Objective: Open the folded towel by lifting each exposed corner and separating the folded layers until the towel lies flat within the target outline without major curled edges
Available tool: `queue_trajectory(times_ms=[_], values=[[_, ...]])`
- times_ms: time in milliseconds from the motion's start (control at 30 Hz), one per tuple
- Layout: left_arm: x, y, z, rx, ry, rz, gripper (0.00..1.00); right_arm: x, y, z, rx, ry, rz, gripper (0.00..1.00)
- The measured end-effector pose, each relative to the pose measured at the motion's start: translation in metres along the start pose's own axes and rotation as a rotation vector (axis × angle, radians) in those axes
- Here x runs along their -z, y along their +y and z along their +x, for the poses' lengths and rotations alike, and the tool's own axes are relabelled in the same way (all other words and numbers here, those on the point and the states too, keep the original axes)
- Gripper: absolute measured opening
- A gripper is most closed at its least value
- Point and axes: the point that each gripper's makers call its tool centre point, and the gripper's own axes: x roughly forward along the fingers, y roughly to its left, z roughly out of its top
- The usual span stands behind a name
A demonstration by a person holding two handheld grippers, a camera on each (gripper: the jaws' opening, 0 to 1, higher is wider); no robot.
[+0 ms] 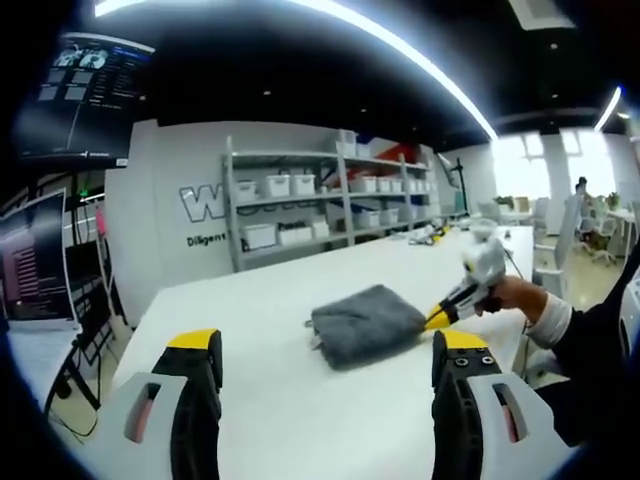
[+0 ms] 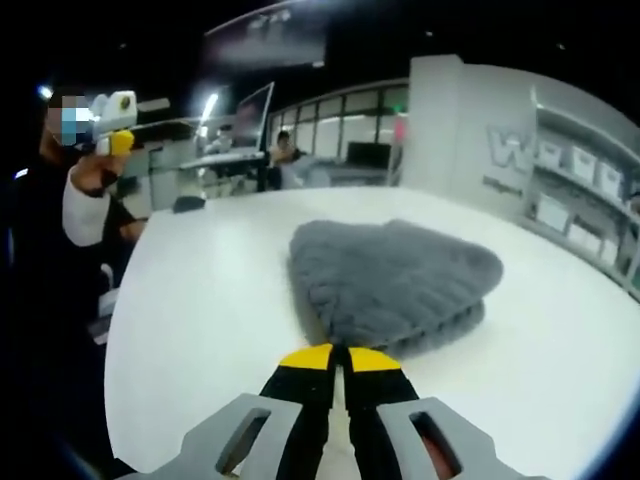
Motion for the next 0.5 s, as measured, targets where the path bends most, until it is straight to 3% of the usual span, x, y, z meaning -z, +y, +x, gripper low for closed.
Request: queue_trajectory(times_ms=[500], values=[[0.000, -0.001, 0.002, 0.006, -0.009, -0.035, 0.82, -0.003, 0.016, 0.001, -0.052, -0.010, -0.013, 0.00]])
